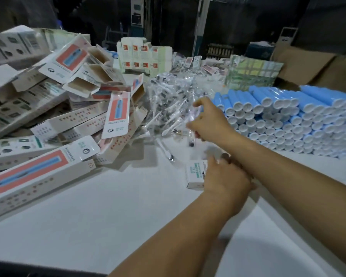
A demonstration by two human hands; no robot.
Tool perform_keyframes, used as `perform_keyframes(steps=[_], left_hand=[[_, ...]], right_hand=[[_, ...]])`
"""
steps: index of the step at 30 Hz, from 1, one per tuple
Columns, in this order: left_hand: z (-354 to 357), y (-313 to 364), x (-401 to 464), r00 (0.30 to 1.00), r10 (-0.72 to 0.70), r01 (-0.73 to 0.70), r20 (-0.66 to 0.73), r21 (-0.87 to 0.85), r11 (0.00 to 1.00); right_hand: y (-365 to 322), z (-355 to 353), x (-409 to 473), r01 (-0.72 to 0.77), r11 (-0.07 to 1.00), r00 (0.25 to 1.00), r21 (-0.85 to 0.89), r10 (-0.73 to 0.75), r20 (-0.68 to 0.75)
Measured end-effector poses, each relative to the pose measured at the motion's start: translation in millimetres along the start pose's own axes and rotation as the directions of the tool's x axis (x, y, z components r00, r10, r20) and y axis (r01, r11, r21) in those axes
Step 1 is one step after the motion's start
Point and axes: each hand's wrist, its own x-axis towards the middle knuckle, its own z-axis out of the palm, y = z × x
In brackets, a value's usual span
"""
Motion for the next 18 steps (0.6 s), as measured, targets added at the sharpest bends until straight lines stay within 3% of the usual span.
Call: perform_keyframes(steps=[3, 7, 9, 12, 15, 18], left_hand=[[-5, 1, 1, 0.998, -0.05, 0.051, -0.031, 0.012, 0.999], [-4, -2, 3, 0.992, -0.066, 0.061, -0.112, -0.053, 0.997], [-5, -2, 5, 0.989, -0.071, 0.061, -0.13, -0.084, 0.995], [-6, -3, 7, 0.988, -0.091, 0.08, -0.125, -0.095, 0.992], [-4, -4, 8, 0.987, -0.107, 0.101, -0.123, -0.054, 0.993], [-1, -3, 7, 0.986, -0.098, 0.094, -0.136, -0.041, 0.995]], right_hand=[[17, -58, -30, 0.069, 0.949, 0.957, 0.308, 0.024, -0.289], [64, -118, -83, 0.067, 0.816, 0.775, 0.574, 0.32, -0.545], [87, -125, -106, 0.012, 0.753, 0.699, 0.658, 0.464, -0.544], [107, -115, -124, -0.028, 0.69, 0.654, 0.724, 0.56, -0.508], [108, -101, -126, -0.043, 0.694, 0.671, 0.718, 0.553, -0.495], [103, -88, -122, -0.062, 0.771, 0.694, 0.634, 0.49, -0.528]])
